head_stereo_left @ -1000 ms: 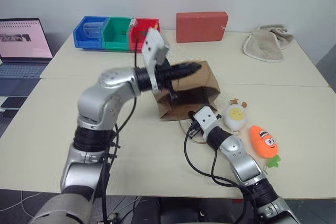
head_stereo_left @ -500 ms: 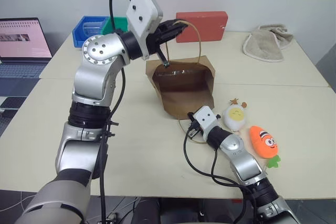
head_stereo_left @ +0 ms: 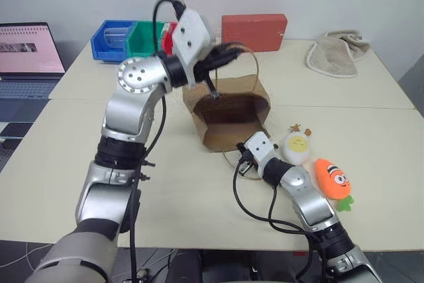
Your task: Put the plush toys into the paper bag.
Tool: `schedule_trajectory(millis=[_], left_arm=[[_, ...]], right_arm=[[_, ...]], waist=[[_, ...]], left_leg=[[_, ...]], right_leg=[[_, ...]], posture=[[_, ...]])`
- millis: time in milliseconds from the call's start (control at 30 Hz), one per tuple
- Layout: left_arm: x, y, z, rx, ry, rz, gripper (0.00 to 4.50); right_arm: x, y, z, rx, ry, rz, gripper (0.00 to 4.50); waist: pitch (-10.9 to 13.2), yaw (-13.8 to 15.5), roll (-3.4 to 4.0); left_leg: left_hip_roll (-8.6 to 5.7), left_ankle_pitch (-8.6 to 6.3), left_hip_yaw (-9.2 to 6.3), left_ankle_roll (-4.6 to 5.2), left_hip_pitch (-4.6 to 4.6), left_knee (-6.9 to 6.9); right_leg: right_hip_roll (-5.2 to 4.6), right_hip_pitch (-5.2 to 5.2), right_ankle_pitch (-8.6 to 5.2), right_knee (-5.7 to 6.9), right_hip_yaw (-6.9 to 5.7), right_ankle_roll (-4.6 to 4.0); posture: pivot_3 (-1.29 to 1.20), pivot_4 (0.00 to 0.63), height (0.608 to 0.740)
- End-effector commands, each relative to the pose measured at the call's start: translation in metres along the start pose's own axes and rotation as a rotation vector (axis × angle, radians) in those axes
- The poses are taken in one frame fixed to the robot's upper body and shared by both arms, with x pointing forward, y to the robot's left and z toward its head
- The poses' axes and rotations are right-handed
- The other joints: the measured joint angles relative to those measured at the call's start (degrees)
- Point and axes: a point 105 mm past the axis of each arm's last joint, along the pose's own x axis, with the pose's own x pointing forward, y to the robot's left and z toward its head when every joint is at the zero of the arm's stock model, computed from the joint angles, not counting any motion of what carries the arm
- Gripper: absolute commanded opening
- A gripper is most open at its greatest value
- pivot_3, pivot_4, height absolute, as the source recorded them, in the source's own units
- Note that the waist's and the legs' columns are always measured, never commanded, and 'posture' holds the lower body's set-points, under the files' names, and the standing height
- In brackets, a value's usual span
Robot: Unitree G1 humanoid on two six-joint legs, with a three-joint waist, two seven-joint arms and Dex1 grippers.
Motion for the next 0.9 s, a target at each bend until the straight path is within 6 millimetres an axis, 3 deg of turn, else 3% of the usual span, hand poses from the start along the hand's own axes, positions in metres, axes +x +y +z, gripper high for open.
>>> schedule_trajectory(millis=[33, 133, 333, 433, 533, 633, 800, 900], left_arm=[[-0.003, -0.023, 0.019, 0.008, -0.053, -0.121, 0.00], [-0.004, -0.031, 0.020, -0.033, -0.063, -0.143, 0.00], [-0.004, -0.055, 0.013, -0.073, -0.043, -0.233, 0.00], [-0.001, -0.065, 0.012, -0.105, -0.053, -0.259, 0.00], [0.002, -0.069, 0.010, -0.122, -0.058, -0.265, 0.00], [0.004, -0.073, 0.007, -0.149, -0.061, -0.270, 0.00], [0.006, -0.071, 0.006, -0.205, -0.080, -0.245, 0.00], [0.006, -0.072, 0.001, -0.192, -0.062, -0.248, 0.00]], right_arm=[[-0.014, -0.011, 0.027, -0.089, -0.082, 0.032, 0.03], [-0.024, -0.011, 0.033, -0.127, -0.098, 0.071, 0.03], [-0.066, 0.000, 0.069, -0.143, -0.217, 0.236, 0.03], [-0.089, -0.015, 0.073, -0.158, -0.212, 0.222, 0.03], [-0.106, -0.036, 0.075, -0.169, -0.181, 0.169, 0.55], [-0.125, -0.056, 0.064, -0.246, -0.067, 0.128, 1.52], [-0.133, -0.071, 0.017, -0.441, 0.189, 0.086, 3.23], [-0.134, -0.069, 0.003, -0.479, 0.243, 0.085, 3.23]], waist=[[0.0, 0.0, 0.01], [0.0, 0.1, 0.01], [0.0, 0.1, 0.01], [0.0, 0.2, 0.01], [0.0, 0.3, 0.00], [0.0, 0.4, 0.00], [0.0, 0.3, -0.02], [0.0, 0.1, -0.02]], left_leg=[[0.00, 0.00, 0.01, 0.00, -0.03, 0.00], [0.00, 0.00, -0.02, 0.00, -0.13, 0.02], [0.01, 0.00, -0.05, 0.00, -0.17, 0.01], [0.01, 0.00, -0.05, 0.00, -0.17, 0.04], [-0.01, 0.00, -0.03, 0.00, -0.21, 0.09], [-0.02, 0.00, -0.04, 0.00, -0.23, 0.09], [-0.02, 0.00, -0.04, 0.01, -0.26, 0.07], [-0.02, 0.00, 0.01, 0.00, -0.23, 0.08]], right_leg=[[-0.01, -0.02, 0.00, 0.00, 0.01, 0.00], [0.00, -0.08, 0.00, 0.00, -0.02, 0.00], [0.01, -0.10, 0.00, -0.02, -0.04, 0.01], [0.01, -0.08, 0.00, -0.03, -0.03, 0.02], [0.01, -0.07, 0.00, -0.04, 0.01, 0.01], [0.01, -0.07, -0.01, -0.05, 0.00, 0.00], [0.02, -0.10, -0.02, -0.07, -0.01, -0.02], [0.01, -0.10, -0.03, -0.06, 0.05, -0.04]], posture=[[0.00, 0.150, 0.740], [0.00, 0.150, 0.740], [0.00, 0.150, 0.740], [0.00, 0.150, 0.740], [0.00, 0.150, 0.740], [0.00, 0.150, 0.740], [0.00, 0.150, 0.740], [0.00, 0.150, 0.740]])
